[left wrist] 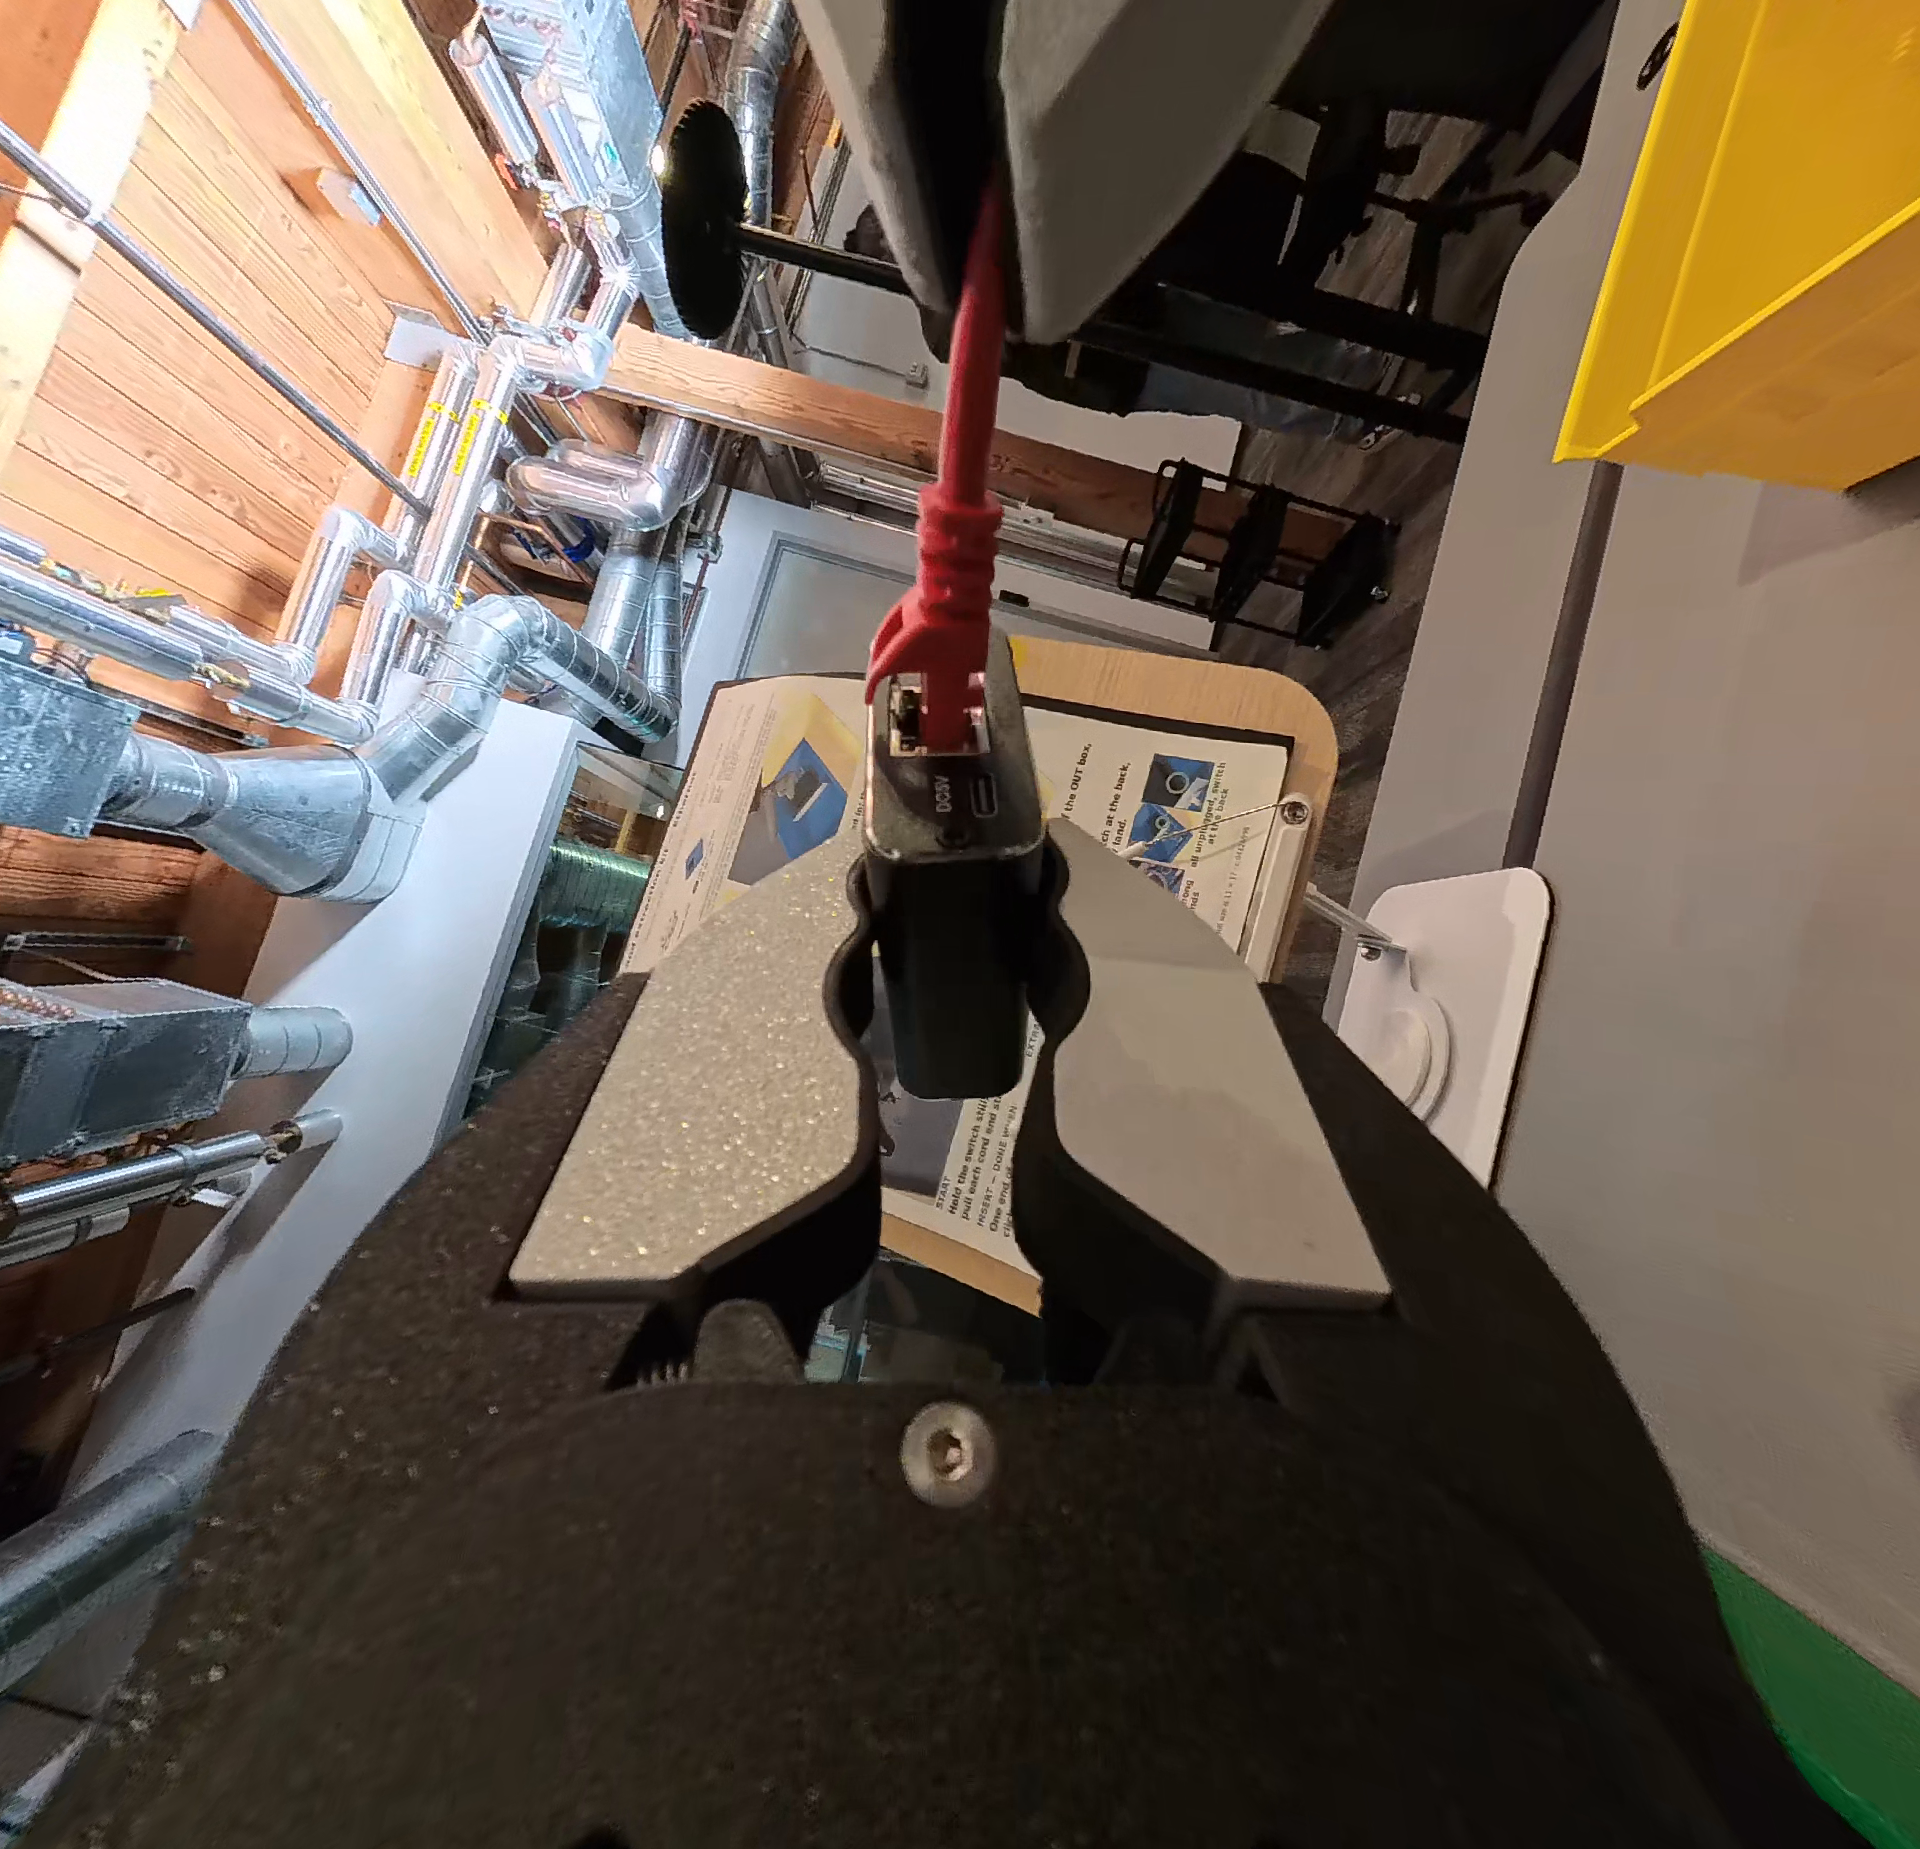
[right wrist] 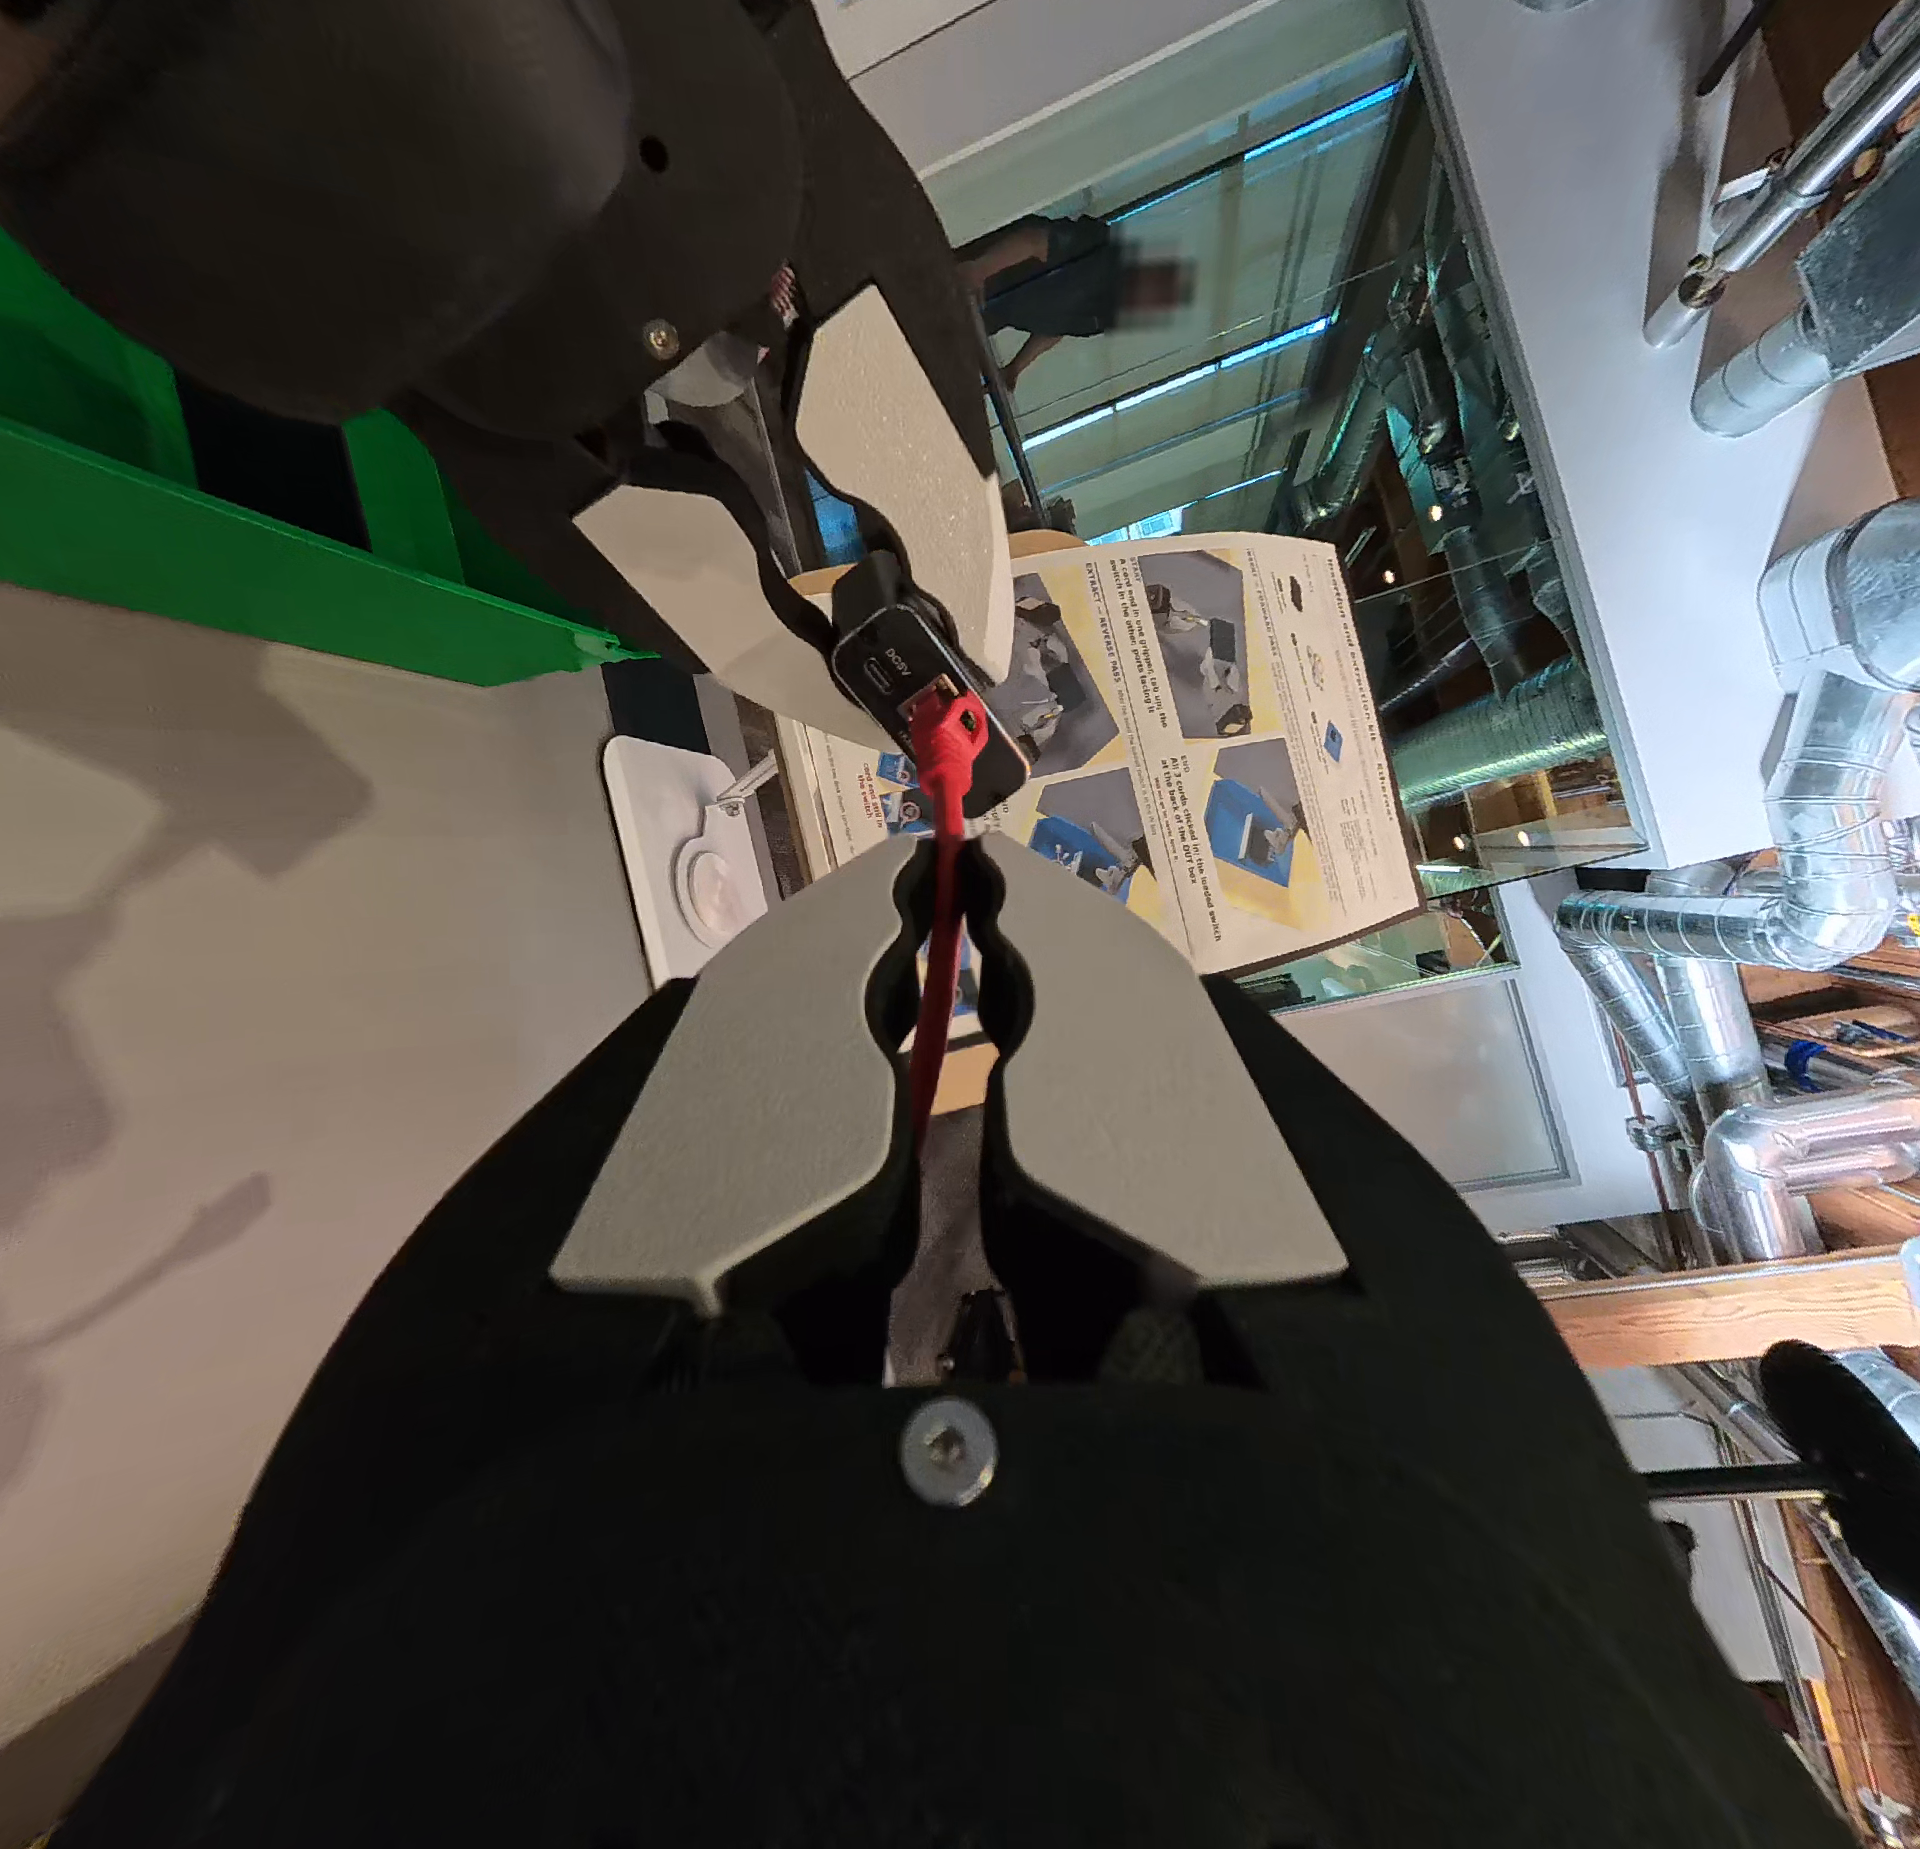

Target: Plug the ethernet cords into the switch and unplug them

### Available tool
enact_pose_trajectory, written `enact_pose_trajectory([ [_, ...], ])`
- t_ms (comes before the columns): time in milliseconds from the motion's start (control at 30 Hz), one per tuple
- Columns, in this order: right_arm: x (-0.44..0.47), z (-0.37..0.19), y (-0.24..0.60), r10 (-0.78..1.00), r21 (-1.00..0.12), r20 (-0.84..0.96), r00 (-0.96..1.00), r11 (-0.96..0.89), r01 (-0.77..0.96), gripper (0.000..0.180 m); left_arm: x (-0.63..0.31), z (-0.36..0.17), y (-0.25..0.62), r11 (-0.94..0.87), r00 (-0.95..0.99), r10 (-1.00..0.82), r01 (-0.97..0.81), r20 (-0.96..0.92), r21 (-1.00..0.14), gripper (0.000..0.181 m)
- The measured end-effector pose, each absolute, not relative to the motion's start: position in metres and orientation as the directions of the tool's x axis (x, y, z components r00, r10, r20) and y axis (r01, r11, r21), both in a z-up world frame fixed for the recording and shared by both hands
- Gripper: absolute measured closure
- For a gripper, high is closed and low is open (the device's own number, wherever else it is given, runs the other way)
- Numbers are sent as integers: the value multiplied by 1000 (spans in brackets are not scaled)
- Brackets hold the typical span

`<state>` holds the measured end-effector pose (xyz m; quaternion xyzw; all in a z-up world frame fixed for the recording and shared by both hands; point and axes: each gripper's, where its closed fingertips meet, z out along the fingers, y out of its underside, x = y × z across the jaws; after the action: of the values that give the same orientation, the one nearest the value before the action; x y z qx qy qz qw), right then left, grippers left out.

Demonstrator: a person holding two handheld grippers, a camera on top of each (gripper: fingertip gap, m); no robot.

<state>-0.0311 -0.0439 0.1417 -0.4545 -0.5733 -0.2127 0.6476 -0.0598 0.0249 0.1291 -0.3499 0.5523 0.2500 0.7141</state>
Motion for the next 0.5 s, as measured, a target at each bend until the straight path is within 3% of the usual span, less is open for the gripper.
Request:
enact_pose_trajectory([
  [167, -39, 135, -64, 419, -456, 875, 243, 541, 706, 159, -60, 129, 25, 632, 266, -23, -744, -964, -220, 157],
  [267, -32, 161, -98, 444, -517, 854, 270, 671, 532, 158, -60, 128, 23, 640, 264, -47, -733, -963, -231, 157],
  [367, -5, 202, -124, 406, -549, 814, 415, 772, 321, 164, -58, 129, 18, 663, 276, -75, -704, -958, -254, 157],
  [433, 14, 207, -113, 399, -579, 784, 475, 747, 327, 166, -56, 130, 14, 672, 280, -97, -689, -955, -270, 157],
  [500, 20, 190, -86, 339, -547, 822, 457, 695, 467, 159, -54, 130, 10, 679, 274, -115, -680, -955, -276, 157],
])
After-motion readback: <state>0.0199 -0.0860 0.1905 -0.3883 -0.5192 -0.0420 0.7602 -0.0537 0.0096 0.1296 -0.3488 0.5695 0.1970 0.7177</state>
